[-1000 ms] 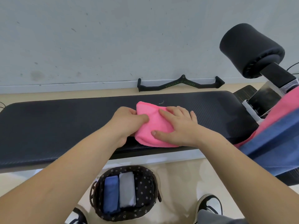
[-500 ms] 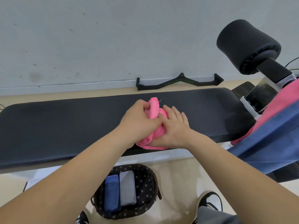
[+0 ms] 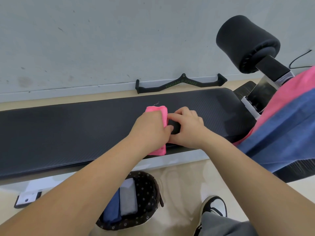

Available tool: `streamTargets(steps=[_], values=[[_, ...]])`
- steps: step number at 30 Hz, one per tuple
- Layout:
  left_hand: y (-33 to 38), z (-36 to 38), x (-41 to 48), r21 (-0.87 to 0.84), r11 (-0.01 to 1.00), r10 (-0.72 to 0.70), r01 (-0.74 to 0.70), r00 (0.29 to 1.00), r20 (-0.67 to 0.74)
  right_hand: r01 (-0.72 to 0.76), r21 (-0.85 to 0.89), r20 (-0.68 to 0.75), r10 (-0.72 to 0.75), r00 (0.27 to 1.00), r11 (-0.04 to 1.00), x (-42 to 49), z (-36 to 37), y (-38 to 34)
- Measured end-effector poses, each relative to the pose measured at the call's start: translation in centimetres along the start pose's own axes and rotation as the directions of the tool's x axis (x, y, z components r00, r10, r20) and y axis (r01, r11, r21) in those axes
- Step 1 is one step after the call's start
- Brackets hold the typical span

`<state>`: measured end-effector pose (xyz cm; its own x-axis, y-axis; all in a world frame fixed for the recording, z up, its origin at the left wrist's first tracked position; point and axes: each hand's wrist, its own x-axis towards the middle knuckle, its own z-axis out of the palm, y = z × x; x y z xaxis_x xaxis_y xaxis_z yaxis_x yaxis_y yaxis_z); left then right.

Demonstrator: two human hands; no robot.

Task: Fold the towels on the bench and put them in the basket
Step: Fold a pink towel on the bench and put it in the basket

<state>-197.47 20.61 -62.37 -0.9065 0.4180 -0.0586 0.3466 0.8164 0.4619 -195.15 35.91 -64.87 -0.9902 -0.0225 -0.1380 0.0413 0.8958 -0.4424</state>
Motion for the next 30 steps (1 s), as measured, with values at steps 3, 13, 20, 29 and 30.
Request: streamTargets(steps=[3, 13, 20, 29, 30], values=[[-0.5, 0.3, 0.2, -0.140, 0.988, -0.046, 0.060, 0.993, 0.106, -0.016, 0.075, 0.021, 0.015, 1.000, 0.997, 0.4, -0.2, 0.4], [-2.1, 0.9, -0.7, -0.037, 0.992, -0.125, 0.124, 0.991, -0.039, -0.100, 0.413, -0.135, 0.169, 0.976, 0.905, 0.7, 0.7, -1.0], [-2.1, 0.8, -1.2, -0.189, 0.944, -0.273, 0.272, 0.962, 0.018, -0.139, 0.416, -0.119, 0.205, 0.971, 0.899, 1.1, 0.9, -1.9], [-4.5, -1.6, -6.8, -0.809, 0.516, -0.198, 0.280, 0.958, 0.206, -0.234, 0.850, 0.283, -0.034, 0.958, 0.472, -3.4, 0.3, -3.6], [-4.7, -1.5, -7.7, -0.815, 0.515, -0.161, 0.266, 0.964, 0.213, -0.241, 0.846, 0.318, -0.087, 0.944, 0.475, -4.2, 0.4, -3.6]])
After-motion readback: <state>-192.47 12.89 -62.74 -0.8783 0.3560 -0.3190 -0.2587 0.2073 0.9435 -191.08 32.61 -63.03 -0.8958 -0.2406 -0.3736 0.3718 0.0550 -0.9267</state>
